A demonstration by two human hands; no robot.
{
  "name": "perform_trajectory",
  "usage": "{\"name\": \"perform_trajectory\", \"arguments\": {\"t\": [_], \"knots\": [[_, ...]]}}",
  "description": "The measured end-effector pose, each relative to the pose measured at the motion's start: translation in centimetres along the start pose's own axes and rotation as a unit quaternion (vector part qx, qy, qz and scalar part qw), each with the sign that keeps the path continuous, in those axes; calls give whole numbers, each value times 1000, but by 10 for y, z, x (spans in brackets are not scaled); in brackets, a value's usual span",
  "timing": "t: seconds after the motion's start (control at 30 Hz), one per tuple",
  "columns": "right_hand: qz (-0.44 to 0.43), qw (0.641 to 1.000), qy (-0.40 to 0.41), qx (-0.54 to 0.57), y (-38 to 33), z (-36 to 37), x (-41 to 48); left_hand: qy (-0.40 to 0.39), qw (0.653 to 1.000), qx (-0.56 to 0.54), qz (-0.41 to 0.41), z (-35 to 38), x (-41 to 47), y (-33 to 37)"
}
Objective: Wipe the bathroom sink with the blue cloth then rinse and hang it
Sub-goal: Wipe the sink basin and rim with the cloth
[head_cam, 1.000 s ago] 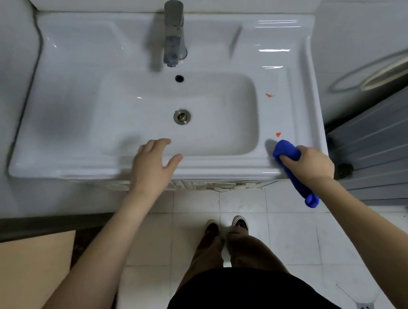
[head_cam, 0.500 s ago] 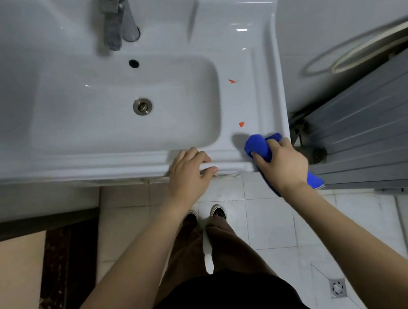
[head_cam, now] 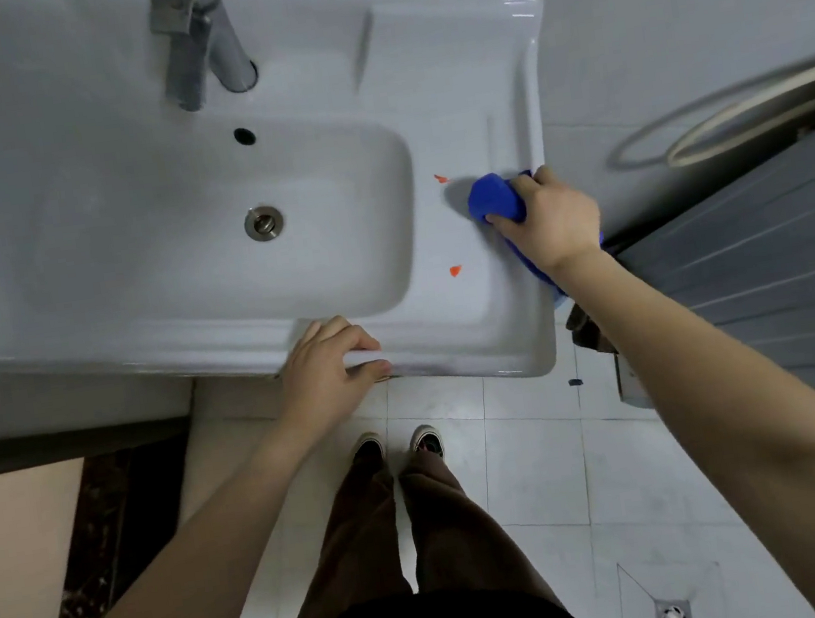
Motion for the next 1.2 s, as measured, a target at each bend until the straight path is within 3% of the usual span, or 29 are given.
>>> {"name": "perform_trajectory", "arguments": {"t": [0.23, 0.43, 0.6, 0.9, 1.03, 1.2], "knots": [[-84, 989, -70, 101, 1, 10, -115, -7, 1000, 3, 1, -5, 0, 11], [-61, 995, 3, 85, 12, 10, -31, -31, 999, -4, -13, -8, 0, 15], [-2, 997, 5, 76, 16, 0, 26, -34, 999, 12, 8, -7, 0, 13], [-51, 988, -82, 119, 1, 9, -120, -31, 999, 3, 13, -5, 0, 6], [-84, 994, -70, 32, 6, 9, -52, -51, 999, 10, 12, -5, 3, 5], [-39, 999, -35, 16, 16, -7, 89, -37, 999, 1, -14, -4, 2, 2]]}}
Point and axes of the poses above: each hand's wrist, its own x-axis towards the middle knuckle, its own z-axis out of the palm, y = z × x, the point moved 5 cm from there along x, towards the middle knuckle
